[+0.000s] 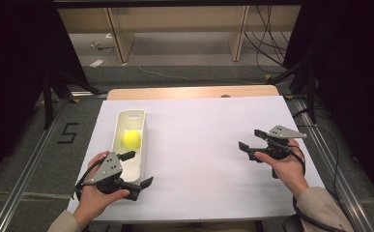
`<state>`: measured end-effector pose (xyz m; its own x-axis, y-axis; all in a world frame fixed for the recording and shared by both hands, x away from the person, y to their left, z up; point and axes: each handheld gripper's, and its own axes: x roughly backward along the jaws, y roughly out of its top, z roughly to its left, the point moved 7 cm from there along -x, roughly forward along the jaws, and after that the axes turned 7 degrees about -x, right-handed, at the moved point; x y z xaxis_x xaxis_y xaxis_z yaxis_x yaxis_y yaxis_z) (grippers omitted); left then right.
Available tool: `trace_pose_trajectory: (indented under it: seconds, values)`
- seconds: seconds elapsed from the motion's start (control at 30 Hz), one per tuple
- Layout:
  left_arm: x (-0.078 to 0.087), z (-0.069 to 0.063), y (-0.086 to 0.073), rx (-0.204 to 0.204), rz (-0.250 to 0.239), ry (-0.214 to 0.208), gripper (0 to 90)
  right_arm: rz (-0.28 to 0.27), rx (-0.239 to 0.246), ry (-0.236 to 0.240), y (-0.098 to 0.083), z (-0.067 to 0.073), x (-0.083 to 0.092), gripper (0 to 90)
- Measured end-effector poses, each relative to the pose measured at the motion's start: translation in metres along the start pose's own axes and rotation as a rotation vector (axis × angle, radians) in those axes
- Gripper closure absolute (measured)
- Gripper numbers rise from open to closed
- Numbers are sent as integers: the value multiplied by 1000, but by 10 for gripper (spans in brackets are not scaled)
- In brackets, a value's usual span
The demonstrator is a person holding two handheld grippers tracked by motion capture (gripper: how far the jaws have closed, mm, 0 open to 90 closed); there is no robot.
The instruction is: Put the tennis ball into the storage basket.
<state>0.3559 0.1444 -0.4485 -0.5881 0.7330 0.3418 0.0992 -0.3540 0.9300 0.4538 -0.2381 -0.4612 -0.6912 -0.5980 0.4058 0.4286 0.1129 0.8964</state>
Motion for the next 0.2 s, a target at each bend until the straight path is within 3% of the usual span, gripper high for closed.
trace_pose_trajectory:
  seconds: [0.2]
  values:
    - [-1, 0, 1, 2, 0, -3, 0, -8, 2, 7, 0, 1, 0, 168]
